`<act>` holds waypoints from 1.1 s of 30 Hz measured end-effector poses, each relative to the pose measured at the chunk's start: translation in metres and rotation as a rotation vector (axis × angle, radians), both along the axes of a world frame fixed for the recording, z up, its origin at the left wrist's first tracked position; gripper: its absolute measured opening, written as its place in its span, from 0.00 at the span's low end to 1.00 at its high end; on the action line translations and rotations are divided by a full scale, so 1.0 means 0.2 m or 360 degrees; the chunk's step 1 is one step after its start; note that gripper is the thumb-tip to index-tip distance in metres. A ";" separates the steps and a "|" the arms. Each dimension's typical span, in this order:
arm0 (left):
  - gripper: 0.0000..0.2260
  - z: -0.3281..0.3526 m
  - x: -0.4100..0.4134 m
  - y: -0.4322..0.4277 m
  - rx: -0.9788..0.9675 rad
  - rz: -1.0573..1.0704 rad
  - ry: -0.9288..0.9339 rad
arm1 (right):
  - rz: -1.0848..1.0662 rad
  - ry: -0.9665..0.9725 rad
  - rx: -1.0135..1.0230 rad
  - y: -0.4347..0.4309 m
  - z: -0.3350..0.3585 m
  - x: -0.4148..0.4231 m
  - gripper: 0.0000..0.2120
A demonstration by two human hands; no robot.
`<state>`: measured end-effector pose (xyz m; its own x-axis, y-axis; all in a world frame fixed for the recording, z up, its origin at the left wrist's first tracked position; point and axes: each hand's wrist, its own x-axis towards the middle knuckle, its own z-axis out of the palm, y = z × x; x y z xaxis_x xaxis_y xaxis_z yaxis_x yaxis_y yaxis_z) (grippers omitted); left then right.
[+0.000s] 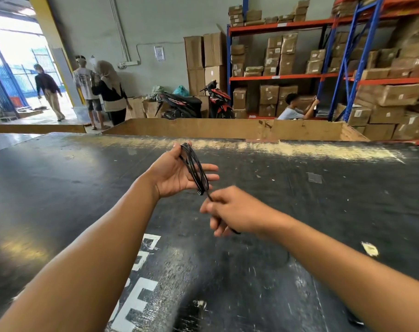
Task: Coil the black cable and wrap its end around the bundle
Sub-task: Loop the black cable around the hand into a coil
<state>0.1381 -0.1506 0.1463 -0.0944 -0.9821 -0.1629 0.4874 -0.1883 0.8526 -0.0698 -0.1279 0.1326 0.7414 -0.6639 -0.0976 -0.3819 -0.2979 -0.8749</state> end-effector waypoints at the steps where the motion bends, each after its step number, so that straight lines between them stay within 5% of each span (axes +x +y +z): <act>1: 0.23 -0.01 0.00 0.00 -0.0017 -0.0013 0.0027 | 0.0058 0.0039 -0.0004 0.01 -0.06 0.00 0.10; 11: 0.23 -0.02 -0.06 0.06 -0.0153 -0.0340 0.0215 | 0.0229 0.0340 -0.0314 -0.11 -0.40 0.01 0.11; 16: 0.24 -0.01 -0.08 0.11 -0.0172 -0.0773 0.0300 | 0.0235 0.0362 -0.0258 -0.21 -0.48 0.01 0.12; 21: 0.24 -0.07 -0.13 0.19 -0.0077 -0.1146 0.0184 | 0.0252 0.0266 -0.0225 -0.36 -0.30 -0.03 0.09; 33: 0.25 -0.23 -0.15 0.24 0.0316 -0.1183 -0.0308 | -0.0061 0.0497 -0.0423 -0.55 0.15 -0.03 0.09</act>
<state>0.1082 -0.1027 0.1001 -0.6661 -0.6237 -0.4090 0.0208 -0.5637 0.8257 -0.0753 -0.2385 0.1623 0.6775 -0.7230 -0.1353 -0.6320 -0.4781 -0.6099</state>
